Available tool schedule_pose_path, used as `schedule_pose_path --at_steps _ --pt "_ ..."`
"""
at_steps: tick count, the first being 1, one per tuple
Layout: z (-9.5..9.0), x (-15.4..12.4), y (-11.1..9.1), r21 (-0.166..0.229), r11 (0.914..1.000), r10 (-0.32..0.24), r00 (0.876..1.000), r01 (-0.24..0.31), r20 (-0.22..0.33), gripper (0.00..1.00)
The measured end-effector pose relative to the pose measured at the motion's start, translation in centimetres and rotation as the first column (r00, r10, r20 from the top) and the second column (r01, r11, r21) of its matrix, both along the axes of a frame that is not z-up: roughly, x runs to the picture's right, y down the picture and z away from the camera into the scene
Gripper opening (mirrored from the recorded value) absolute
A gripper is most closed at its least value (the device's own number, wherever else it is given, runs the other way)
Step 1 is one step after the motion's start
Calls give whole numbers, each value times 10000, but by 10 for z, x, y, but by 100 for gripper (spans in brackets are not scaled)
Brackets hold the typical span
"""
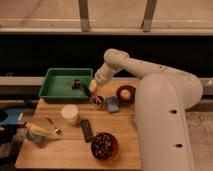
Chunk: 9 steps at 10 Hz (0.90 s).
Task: Place pepper in metal cup
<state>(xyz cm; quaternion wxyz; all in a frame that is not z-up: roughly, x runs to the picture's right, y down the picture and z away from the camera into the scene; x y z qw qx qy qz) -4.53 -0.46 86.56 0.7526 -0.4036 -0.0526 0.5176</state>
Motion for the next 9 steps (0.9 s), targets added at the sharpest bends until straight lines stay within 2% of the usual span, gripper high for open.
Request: schedule_pose_path --at_steps 2,3,9 --pt "5 4 0 13 10000 89 10000 -89 1 69" --pt "7 6 0 8 9999 107 9999 -107 -2 72" --pt "8 8 4 31 10000 50 10000 -50 -15 72"
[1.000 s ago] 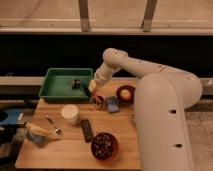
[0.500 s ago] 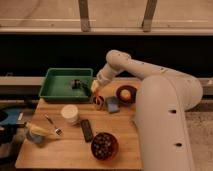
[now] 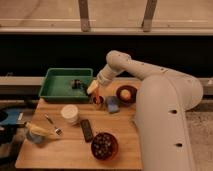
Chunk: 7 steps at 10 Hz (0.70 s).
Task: Place pepper in metal cup
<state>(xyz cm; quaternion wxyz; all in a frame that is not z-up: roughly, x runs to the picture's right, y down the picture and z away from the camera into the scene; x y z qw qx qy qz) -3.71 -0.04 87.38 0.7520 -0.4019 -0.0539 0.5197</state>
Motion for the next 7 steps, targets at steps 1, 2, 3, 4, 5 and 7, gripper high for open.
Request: schedule_pose_path --at_steps 1,2,3,4,5,7 --pt "-2 0 -1 91 10000 -25 10000 25 0 72" --pt "-6 -1 -5 274 9996 -93 10000 93 -17 72" --pt "-8 -1 -7 349 9993 -99 9999 100 -28 72" --pt "-8 -1 -7 348 9993 -102 9999 103 -34 72" --pt "-8 -1 -7 339 9994 -104 9999 105 -32 72" --pt "-8 -1 -6 335 9994 -103 9999 105 -39 72"
